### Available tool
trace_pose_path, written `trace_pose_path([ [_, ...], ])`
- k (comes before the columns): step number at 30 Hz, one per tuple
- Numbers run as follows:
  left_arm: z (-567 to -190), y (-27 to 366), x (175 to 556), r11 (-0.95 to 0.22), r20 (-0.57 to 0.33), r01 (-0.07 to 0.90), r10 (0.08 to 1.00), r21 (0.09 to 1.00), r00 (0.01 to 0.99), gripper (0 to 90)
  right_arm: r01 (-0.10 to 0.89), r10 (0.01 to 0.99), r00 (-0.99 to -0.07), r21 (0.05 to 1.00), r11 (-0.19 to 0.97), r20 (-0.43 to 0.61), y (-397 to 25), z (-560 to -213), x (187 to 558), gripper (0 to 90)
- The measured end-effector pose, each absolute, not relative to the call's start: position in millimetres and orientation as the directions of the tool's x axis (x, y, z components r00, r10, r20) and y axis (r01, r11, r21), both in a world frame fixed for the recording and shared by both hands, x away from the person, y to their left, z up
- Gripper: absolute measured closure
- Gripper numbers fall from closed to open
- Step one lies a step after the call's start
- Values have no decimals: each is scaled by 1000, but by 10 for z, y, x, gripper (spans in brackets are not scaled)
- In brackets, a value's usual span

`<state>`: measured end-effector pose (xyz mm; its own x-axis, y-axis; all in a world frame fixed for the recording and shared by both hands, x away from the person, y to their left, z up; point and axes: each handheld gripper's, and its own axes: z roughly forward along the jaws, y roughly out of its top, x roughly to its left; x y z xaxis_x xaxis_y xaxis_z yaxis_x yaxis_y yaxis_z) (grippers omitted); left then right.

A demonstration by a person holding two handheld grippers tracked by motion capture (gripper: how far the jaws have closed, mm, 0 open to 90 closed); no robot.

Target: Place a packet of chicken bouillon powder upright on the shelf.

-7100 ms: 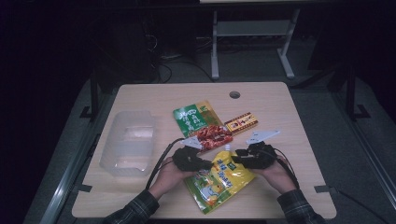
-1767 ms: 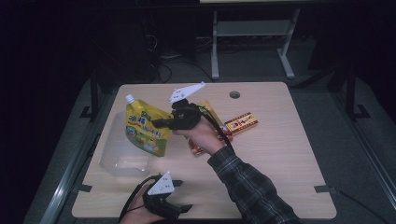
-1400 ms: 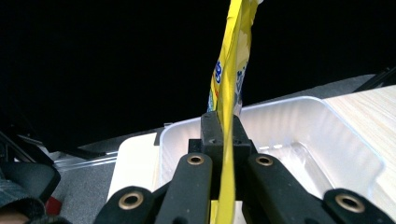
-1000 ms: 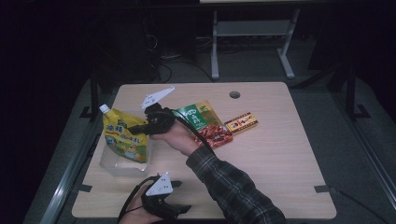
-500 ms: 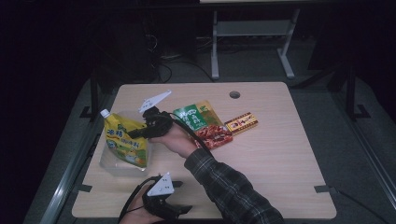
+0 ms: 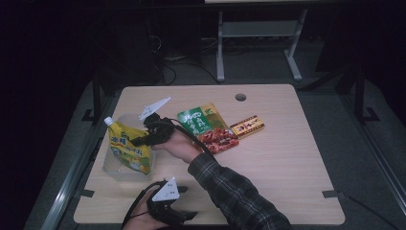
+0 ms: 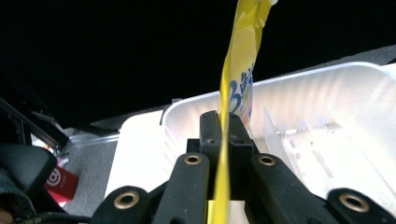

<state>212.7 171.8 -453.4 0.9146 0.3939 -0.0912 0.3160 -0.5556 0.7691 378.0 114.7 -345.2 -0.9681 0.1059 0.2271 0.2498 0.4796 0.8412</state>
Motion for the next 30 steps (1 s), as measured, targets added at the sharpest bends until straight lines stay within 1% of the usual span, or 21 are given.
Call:
trace_pose_path([
  [4,-4536,1716,2125,-556,-92,316,393,768,915,161,234,113,-972,830,506,205,1181,-3481,3759,872],
  [7,-4536,1716,2126,-557,-92,316,393,768,915,161,235,109,-972,832,503,209,1187,-3484,3749,854],
  [15,-4540,1713,2125,-554,-95,317,392,769,915,162,234,108,-972,844,483,207,1126,-3425,3728,672],
  [16,-4540,1713,2125,-556,-94,317,392,768,915,161,227,110,-974,847,480,199,1105,-3409,3722,633],
  [20,-4542,1714,2128,-560,-94,317,390,765,916,161,221,126,-975,848,483,182,1029,-3373,3701,526],
  [24,-4544,1714,2131,-554,-102,325,395,766,913,161,226,165,-972,843,487,165,927,-3348,3686,397],
  [27,-4545,1723,2145,-549,-107,330,398,768,911,161,233,183,-969,851,471,164,810,-3328,3683,362],
  [30,-4538,1745,2165,-554,-101,331,404,763,909,162,246,209,-964,854,458,166,655,-3318,3680,349],
])
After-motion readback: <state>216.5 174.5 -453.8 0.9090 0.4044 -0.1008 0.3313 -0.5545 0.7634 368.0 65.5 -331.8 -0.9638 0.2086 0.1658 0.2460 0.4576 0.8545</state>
